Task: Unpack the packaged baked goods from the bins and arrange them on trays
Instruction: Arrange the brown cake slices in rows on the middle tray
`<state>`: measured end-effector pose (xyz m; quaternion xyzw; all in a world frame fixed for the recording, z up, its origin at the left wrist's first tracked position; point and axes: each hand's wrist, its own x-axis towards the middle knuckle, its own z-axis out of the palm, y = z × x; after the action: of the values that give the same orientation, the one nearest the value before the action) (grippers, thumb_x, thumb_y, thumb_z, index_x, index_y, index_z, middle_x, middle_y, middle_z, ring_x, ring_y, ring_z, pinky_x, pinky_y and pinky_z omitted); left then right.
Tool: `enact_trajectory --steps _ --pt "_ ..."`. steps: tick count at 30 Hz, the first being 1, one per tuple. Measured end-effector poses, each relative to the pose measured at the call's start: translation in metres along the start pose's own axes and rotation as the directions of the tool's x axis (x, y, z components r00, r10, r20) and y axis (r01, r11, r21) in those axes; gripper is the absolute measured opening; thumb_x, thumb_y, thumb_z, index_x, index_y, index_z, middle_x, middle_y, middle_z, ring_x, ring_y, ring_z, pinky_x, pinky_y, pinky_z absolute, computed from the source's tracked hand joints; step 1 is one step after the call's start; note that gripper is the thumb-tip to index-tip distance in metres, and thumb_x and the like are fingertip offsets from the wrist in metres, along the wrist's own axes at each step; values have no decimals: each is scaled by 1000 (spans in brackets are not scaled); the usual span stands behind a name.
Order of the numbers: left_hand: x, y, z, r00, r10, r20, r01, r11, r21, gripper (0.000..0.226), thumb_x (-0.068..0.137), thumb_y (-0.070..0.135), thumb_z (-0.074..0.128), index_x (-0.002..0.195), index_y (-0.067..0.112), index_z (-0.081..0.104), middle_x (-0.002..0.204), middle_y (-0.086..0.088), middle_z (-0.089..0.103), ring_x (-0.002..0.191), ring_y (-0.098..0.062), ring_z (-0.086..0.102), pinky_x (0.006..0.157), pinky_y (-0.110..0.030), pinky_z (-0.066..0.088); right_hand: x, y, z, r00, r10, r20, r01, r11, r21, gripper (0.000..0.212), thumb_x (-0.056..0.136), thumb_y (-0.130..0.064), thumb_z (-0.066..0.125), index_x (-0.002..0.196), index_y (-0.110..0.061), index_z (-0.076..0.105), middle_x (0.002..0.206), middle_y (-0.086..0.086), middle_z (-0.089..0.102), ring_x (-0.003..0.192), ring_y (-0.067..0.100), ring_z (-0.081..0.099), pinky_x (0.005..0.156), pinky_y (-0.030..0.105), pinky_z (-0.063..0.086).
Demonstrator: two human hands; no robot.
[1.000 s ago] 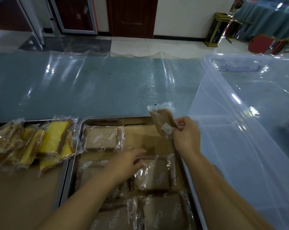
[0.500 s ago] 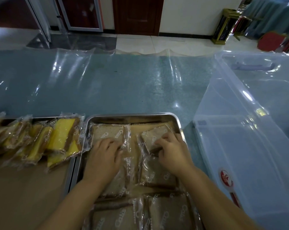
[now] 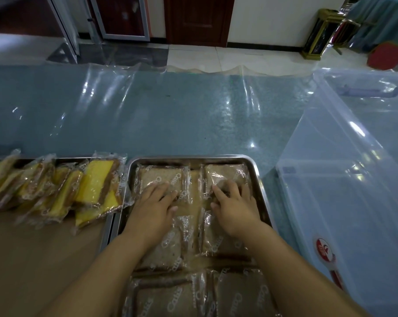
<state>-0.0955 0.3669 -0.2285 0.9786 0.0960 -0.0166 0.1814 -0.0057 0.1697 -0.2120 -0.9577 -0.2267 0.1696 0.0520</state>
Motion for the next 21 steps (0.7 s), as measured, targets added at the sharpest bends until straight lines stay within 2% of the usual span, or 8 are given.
enact_trajectory --steps 2,4,6,9,11,13,15,21 --pt "-2 1 -1 1000 9 7 -9 1000 -14 48 97 40 35 144 31 27 156 7 13 143 -15 -1 114 -36 7 -2 0 -1 1000 3 17 -4 1000 28 54 96 -48 31 146 -39 11 152 -4 6 137 31 3 111 51 13" --pt "-7 4 -4 1000 17 -18 -19 997 -80 47 97 38 38 143 30 31 156 6 16 143 -16 4 112 -32 7 -8 0 -2 1000 8 -29 -5 996 88 53 95 -49 34 145 -40 16 153 -1 7 138 30 4 111 51 12" --pt "-15 8 -8 997 29 -69 -38 989 -146 45 96 33 44 140 26 39 153 2 24 141 -18 14 110 -30 11 -20 0 -3 989 7 -149 17 987 159 49 94 -49 40 140 -37 31 151 1 19 137 26 11 111 48 15" --pt "-35 14 -12 988 66 -142 -86 986 -141 38 89 21 59 127 18 55 137 -5 43 129 -24 36 105 -35 27 -44 0 0 954 -21 -299 86 975 206 39 90 -43 51 128 -33 50 140 -2 39 132 20 26 108 41 27" --pt "-50 17 -11 982 92 -164 -107 991 -85 32 82 16 68 113 14 66 124 -8 55 117 -27 45 98 -39 37 -62 -1 7 953 -52 -300 110 977 181 36 89 -42 52 124 -33 54 136 -4 43 128 17 31 105 37 32" --pt "-64 18 -11 987 89 -137 -90 996 4 24 76 20 74 100 16 71 114 -5 61 109 -28 50 88 -45 45 -75 -1 16 964 -74 -256 112 984 137 38 90 -44 51 126 -35 51 138 -3 41 129 18 30 105 36 32" --pt "-78 19 -11 993 72 -98 -65 995 72 21 74 28 76 93 21 71 110 -1 63 105 -29 53 81 -47 46 -83 -1 24 973 -76 -218 100 990 103 37 91 -46 48 127 -37 49 143 -3 36 132 20 27 107 38 29" --pt "-92 19 -4 990 101 -94 -81 977 196 31 76 36 73 102 19 70 111 -7 66 106 -32 59 82 -48 50 -86 2 32 977 -70 -201 84 995 62 38 94 -44 44 132 -35 46 145 -1 35 135 22 27 111 41 28"
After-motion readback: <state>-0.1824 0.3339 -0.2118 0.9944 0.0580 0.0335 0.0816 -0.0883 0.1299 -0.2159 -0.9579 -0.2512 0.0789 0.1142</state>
